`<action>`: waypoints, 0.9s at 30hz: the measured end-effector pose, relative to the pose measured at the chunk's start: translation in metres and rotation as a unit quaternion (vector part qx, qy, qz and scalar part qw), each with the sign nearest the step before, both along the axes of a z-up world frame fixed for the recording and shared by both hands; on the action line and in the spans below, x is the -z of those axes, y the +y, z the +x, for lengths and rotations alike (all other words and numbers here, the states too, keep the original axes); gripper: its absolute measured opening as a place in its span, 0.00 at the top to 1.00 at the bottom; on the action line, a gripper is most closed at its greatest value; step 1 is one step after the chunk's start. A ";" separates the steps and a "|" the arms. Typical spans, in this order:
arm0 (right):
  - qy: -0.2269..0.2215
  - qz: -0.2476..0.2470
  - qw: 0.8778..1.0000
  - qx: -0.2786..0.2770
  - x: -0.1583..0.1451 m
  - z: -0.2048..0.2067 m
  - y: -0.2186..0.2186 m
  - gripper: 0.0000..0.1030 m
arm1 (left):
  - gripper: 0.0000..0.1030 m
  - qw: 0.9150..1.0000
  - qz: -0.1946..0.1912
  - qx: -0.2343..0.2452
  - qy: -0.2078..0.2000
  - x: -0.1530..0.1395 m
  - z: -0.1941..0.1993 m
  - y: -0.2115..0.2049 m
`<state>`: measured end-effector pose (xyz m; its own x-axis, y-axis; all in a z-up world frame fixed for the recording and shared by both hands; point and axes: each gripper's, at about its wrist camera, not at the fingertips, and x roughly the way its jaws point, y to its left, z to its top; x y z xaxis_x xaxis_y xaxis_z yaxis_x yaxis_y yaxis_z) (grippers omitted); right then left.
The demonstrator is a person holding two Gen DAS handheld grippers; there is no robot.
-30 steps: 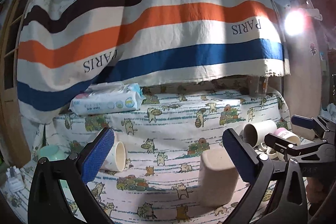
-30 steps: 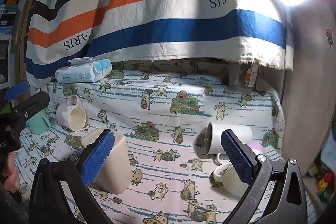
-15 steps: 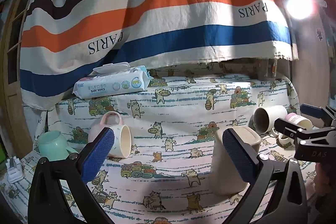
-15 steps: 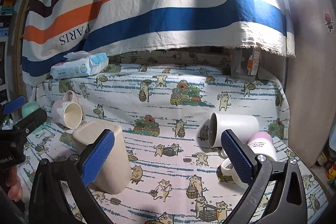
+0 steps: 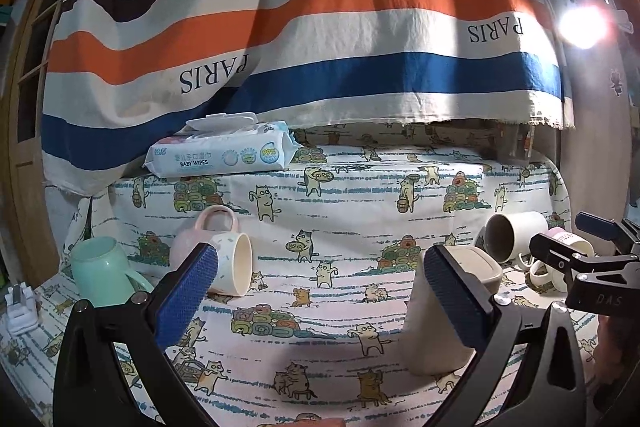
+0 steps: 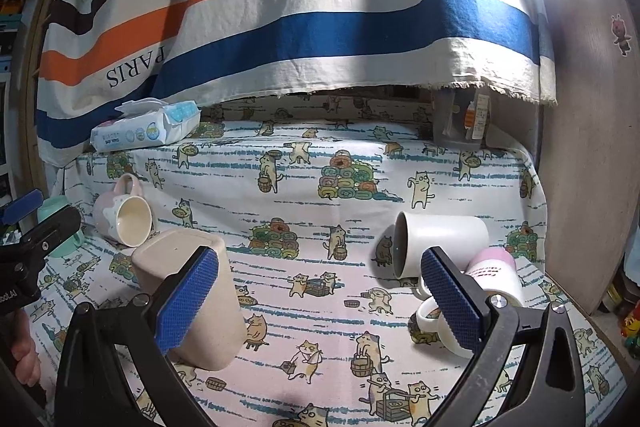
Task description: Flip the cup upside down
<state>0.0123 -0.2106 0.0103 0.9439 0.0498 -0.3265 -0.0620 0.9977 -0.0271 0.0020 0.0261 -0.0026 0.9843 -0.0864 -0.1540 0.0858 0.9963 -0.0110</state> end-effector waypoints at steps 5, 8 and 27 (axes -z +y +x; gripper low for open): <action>0.000 0.000 1.000 -0.001 0.000 0.000 0.001 0.01 | 0.00 1.000 0.004 -0.003 -0.002 0.000 -0.001 -0.001; 0.001 0.000 1.000 -0.001 0.001 0.000 0.001 0.01 | 0.00 1.000 0.005 0.000 -0.003 0.000 -0.002 -0.001; 0.003 0.001 1.000 0.000 0.001 0.002 0.000 0.01 | 0.00 1.000 0.005 0.000 -0.004 0.000 -0.004 -0.001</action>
